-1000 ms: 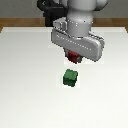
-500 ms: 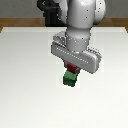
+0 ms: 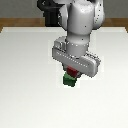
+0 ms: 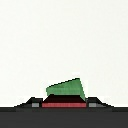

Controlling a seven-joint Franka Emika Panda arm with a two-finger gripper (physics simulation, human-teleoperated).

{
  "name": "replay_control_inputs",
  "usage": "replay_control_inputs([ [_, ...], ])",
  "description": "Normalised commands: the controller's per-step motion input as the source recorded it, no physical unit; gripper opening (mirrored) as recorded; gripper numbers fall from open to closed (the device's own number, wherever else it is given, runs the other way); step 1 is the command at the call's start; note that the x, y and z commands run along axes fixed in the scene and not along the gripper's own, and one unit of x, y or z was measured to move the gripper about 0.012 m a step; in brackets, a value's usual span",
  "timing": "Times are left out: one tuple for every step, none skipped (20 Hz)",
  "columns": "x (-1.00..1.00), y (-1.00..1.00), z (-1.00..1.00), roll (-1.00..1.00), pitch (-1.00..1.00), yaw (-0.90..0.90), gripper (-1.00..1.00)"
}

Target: Place the red cube on top of the green cube.

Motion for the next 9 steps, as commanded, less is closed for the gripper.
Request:
replay_control_inputs([
  [0.00,0.00,0.00,0.00,0.00,0.00,1.00],
  [0.00,0.00,0.00,0.00,0.00,0.00,1.00],
  [0.00,0.00,0.00,0.00,0.00,0.00,1.00],
  [0.00,0.00,0.00,0.00,0.00,0.00,1.00],
  [0.00,0.00,0.00,0.00,0.00,0.00,1.00],
  [0.00,0.00,0.00,0.00,0.00,0.00,1.00],
  [0.00,0.00,0.00,0.00,0.00,0.00,1.00],
  [0.00,0.00,0.00,0.00,0.00,0.00,1.00],
  [0.00,0.00,0.00,0.00,0.00,0.00,1.00],
])
